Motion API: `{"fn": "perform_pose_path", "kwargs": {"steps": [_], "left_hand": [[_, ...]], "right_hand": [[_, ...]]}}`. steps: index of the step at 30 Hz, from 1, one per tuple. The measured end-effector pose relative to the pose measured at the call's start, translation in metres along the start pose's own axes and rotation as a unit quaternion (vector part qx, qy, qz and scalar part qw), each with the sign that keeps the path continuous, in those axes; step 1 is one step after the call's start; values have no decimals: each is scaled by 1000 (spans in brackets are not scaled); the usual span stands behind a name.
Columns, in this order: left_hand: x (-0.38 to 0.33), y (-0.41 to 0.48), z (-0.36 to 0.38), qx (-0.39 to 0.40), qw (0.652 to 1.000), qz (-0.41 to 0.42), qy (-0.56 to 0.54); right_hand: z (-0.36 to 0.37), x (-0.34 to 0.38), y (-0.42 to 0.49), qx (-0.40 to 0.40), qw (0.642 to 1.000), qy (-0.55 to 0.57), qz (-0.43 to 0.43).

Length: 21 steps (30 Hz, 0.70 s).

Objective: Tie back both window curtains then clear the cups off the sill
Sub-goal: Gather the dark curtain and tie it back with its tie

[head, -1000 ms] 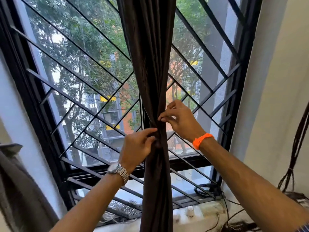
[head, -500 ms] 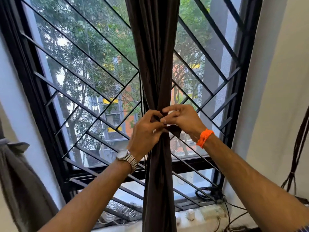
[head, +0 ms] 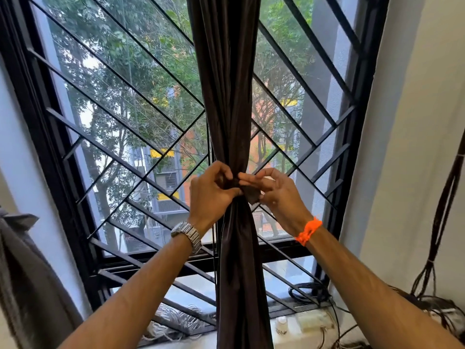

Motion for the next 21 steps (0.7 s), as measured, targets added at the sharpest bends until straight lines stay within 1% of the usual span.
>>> {"fn": "perform_pose_path", "kwargs": {"steps": [2, 4, 7, 10, 12, 15, 16, 18, 21], "left_hand": [[-2, 1, 1, 18, 1000, 16, -13], [-1, 1, 1, 17, 1000, 20, -11], [4, 2, 0, 11, 1000, 21, 2], [6, 2, 1, 10, 1000, 13, -8], [7, 2, 3, 22, 1000, 15, -3], [8, 3, 1, 26, 998, 38, 30], [8, 4, 0, 24, 998, 43, 39], [9, 6, -3, 20, 997, 48, 51], [11, 4, -9, 5, 997, 51, 59]], "right_hand": [[5, 8, -2, 12, 992, -116, -50], [9, 14, -1, 8, 973, -217, -79], [10, 28, 4, -34, 937, -325, -119], [10, 37, 16, -66, 911, -383, -140], [13, 37, 24, -70, 904, -395, -148], [11, 30, 33, -75, 904, -400, -133], [11, 29, 36, -76, 899, -412, -129], [17, 29, 42, -66, 872, -467, -133], [35, 26, 48, -32, 812, -565, -142]]}}
Point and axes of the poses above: each hand's wrist, its own y-axis towards the middle knuckle, its own z-axis out of the palm, x = y × z, the point moved 10 cm from there along y, towards the middle knuckle, and after that the axes turned 11 degrees about x, right-handed, at the moved point
